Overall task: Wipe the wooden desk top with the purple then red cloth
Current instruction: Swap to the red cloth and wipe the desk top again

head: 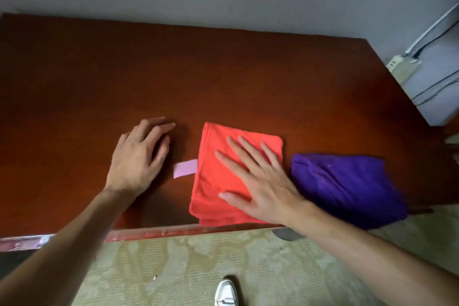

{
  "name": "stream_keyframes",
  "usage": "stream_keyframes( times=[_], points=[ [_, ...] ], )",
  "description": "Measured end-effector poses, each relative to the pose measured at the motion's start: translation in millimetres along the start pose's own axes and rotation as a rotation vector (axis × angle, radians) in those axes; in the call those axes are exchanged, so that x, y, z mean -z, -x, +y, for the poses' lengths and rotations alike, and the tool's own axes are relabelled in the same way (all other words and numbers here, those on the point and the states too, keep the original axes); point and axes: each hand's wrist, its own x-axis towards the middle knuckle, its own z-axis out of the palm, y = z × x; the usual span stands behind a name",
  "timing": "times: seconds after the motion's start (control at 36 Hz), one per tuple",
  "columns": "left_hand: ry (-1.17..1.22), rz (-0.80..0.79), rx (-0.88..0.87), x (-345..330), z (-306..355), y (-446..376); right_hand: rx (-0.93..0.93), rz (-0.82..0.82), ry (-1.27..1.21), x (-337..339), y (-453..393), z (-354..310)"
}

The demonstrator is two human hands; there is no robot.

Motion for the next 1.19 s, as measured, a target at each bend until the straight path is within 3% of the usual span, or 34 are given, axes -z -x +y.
stream_keyframes(
  times=[0.25, 0.5, 0.61, 0.78, 0.94, 1.19],
  points=[
    [0.149, 0.048, 0.108, -16.3, 51.9, 19.8, 0.196, -0.074, 0.006, 8.4, -22.5, 43.2],
    [0.015, -0.066, -0.145, -39.9, 85.3, -17.5, 0.265, -0.124, 0.068, 18.4, -110.6, 157.0],
    [0.045, -0.073, -0.168, -56.1, 100.7, -49.0, 0.323, -0.111, 0.078, 23.1, -146.8, 213.9],
    [-0.067, -0.239, -0.186, -82.5, 113.2, -100.9, 0.223, -0.144, 0.073, 26.8, -203.0, 294.5],
    [-0.096, -0.282, -0.165, -89.4, 114.5, -113.0, 0.161, -0.172, 0.074, 37.0, -253.0, 352.7],
    [-0.095, -0.295, -0.158, -88.3, 115.2, -115.9, -0.057, -0.132, -0.002, 34.0, -261.2, 360.0]
  ],
)
